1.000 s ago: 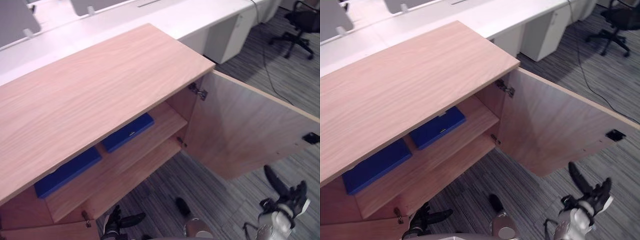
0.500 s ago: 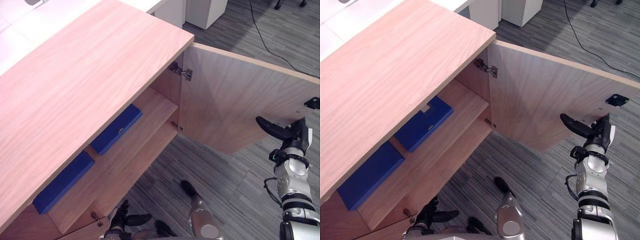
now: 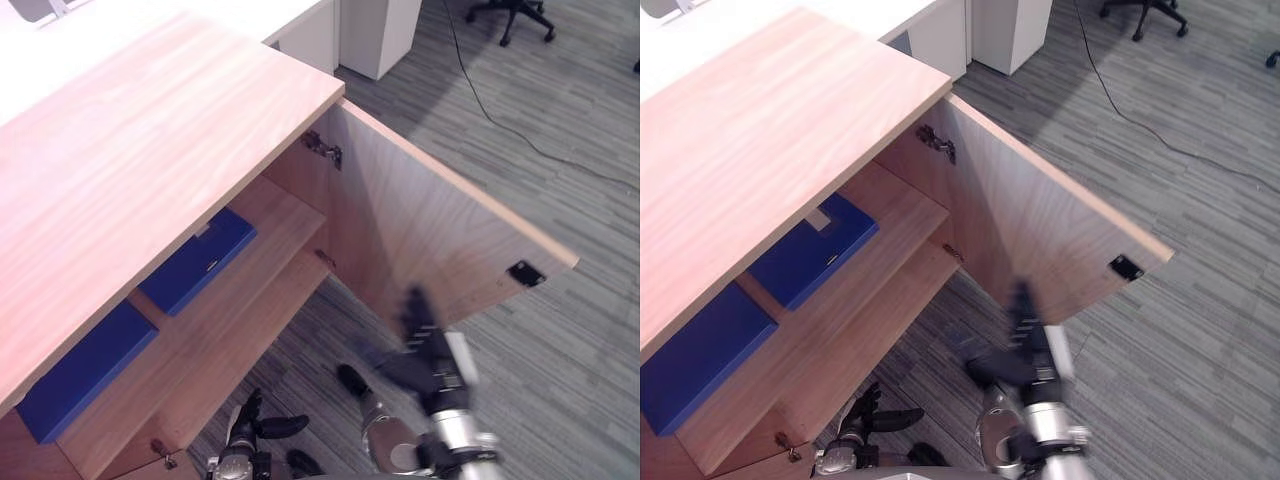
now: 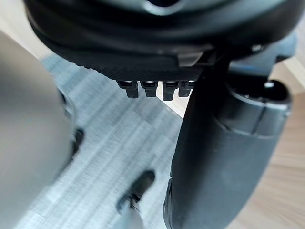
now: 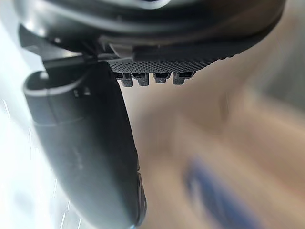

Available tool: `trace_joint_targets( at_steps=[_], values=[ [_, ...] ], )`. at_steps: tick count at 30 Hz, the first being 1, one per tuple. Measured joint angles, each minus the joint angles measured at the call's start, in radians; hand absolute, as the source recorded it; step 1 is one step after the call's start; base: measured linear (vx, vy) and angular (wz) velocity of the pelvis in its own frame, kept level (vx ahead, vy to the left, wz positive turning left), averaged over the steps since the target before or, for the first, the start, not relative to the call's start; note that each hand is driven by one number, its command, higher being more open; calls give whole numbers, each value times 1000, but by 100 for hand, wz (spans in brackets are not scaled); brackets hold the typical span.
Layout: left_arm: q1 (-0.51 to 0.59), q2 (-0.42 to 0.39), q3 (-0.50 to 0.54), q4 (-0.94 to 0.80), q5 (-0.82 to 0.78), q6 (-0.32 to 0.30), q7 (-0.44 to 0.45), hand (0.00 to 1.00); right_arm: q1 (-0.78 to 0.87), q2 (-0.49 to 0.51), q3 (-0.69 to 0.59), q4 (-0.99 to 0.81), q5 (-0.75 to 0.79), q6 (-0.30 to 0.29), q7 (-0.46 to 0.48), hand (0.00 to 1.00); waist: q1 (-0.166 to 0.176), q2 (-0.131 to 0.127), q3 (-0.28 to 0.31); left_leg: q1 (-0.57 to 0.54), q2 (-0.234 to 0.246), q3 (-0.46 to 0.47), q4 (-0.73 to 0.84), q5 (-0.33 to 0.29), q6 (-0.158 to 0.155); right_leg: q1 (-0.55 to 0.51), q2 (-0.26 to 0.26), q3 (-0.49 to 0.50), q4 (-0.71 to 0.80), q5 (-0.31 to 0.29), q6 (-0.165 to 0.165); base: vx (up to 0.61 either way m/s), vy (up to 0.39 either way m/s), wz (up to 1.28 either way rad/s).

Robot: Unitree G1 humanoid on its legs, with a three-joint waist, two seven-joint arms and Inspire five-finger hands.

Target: Walk over to the cabinet, pick up the folder, carry it to the office cabinet, place the folder inside the office cabinet, then close the office cabinet door

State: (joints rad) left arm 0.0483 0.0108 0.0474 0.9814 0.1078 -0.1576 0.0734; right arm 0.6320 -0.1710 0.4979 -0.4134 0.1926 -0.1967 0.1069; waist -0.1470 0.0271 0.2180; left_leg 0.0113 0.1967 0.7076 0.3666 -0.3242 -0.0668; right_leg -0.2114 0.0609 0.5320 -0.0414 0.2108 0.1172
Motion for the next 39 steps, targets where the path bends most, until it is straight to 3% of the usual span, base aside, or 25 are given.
trace_joint_targets(
  at_steps=[1, 6, 12, 16, 20, 23, 29, 33, 39],
  values=[
    [-8, 6, -11, 5, 7, -1, -5, 100, -11, -17, 19, -4, -4, 0, 21, 100, 4, -7, 0, -1, 1, -13, 4, 0, 0, 5, -3, -11, 0, 0, 0, 23, 22, 44],
    [-58, 112, -57, 56, 12, 25, -17, 100, -113, -22, 21, -4, -22, 45, 48, 100, 8, -89, 7, -61, -5, -160, 43, 17, 18, 25, -40, -150, 11, -6, -8, -18, 16, 75],
    [-48, 139, -51, 57, 9, 37, -6, 100, -202, -18, 26, 6, -40, 66, 45, 100, 43, -111, 0, -119, -32, -294, 61, 23, 27, 44, -79, -276, 23, -29, -13, -60, 3, 70],
    [-41, 137, 4, 55, -11, 45, -4, 100, -186, 60, -63, 125, -81, 78, 36, 100, 51, -117, -4, -134, -41, -313, 59, 27, 32, 39, -87, -297, 25, -38, -22, -5, 9, 18],
    [-31, 137, 43, 55, -8, 55, -6, 100, -178, 174, -263, 370, -154, 131, -35, 100, 48, -129, -15, -110, -43, -283, 27, 34, 37, 36, -81, -279, 22, -42, -28, 52, 7, -17],
    [-25, 138, 43, 55, 10, 59, -7, 100, -166, 164, -331, 457, -159, 147, -71, 100, 46, -126, -15, -68, -44, -225, -10, 36, 34, 34, -71, -237, 19, -41, -29, 88, 19, -51],
    [-24, 108, 34, 39, 13, 60, -8, 100, -75, 176, -336, 441, -178, 141, -66, 100, 19, -110, -28, -48, -16, -143, -10, 15, 13, 10, -39, -180, 18, -36, -36, 63, 7, -43],
    [-22, 63, 23, 14, 13, 60, -8, 100, -26, 226, -351, 451, -178, 141, -71, 100, 12, -95, -41, -42, 35, -59, 34, -17, -2, -15, 12, -144, 18, -10, -66, 35, -12, -67],
    [-22, 20, -14, -3, 10, 60, -6, 100, -38, 255, -473, 529, -139, 140, -130, 100, 7, -84, -57, -1, 83, 56, 63, -38, -23, -25, 71, -81, 17, 10, -73, 37, -8, -58]
  ],
)
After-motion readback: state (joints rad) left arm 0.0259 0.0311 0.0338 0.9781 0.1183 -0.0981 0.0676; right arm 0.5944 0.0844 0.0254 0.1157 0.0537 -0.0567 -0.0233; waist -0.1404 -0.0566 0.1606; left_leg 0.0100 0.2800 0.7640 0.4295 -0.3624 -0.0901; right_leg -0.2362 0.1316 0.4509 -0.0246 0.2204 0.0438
